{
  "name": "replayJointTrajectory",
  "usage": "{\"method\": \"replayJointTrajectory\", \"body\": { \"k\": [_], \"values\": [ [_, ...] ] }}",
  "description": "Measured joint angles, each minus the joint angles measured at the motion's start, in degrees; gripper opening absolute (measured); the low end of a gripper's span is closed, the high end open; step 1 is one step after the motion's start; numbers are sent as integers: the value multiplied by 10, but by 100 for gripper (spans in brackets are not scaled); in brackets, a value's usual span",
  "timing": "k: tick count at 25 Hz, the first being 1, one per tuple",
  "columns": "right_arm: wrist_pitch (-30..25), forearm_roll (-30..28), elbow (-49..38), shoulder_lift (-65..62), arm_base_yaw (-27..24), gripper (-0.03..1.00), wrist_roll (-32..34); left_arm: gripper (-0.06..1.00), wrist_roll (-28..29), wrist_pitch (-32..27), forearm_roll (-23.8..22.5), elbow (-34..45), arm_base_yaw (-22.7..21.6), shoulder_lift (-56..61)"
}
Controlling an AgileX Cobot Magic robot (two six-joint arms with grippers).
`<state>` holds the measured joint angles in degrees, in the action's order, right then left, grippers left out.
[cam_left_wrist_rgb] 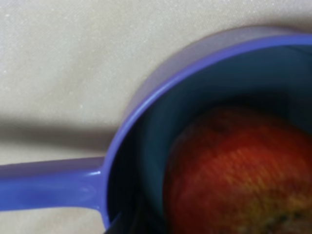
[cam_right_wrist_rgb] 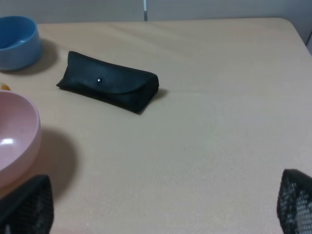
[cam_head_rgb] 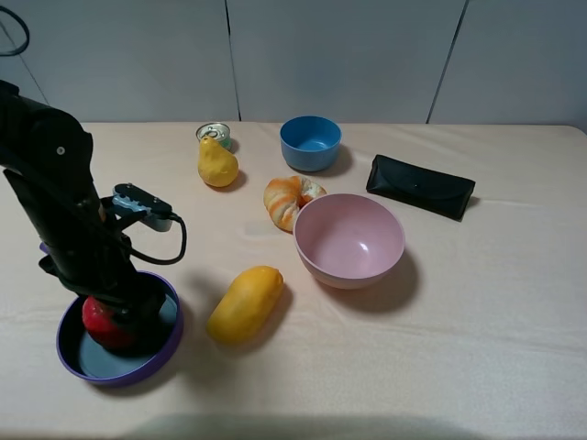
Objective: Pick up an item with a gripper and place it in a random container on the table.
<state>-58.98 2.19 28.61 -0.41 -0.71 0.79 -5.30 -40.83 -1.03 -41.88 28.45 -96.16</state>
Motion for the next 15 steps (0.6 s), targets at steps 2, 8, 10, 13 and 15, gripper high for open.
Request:
{"method": "replayJointTrajectory", "body": {
  "k": [2,8,10,13,15],
  "values": [
    [0,0,0,0,0,69,0,99,0,-23,3,-13,0,0],
    [0,0,0,0,0,69,0,99,0,-119,5,-67,0,3],
    [0,0,0,0,0,69,0,99,0,-138,5,-78,0,15],
    [0,0,0,0,0,69,0,99,3,-153,5,-82,0,50],
    [0,0,0,0,0,69,0,99,12,-164,5,-82,0,85]
  ]
}}
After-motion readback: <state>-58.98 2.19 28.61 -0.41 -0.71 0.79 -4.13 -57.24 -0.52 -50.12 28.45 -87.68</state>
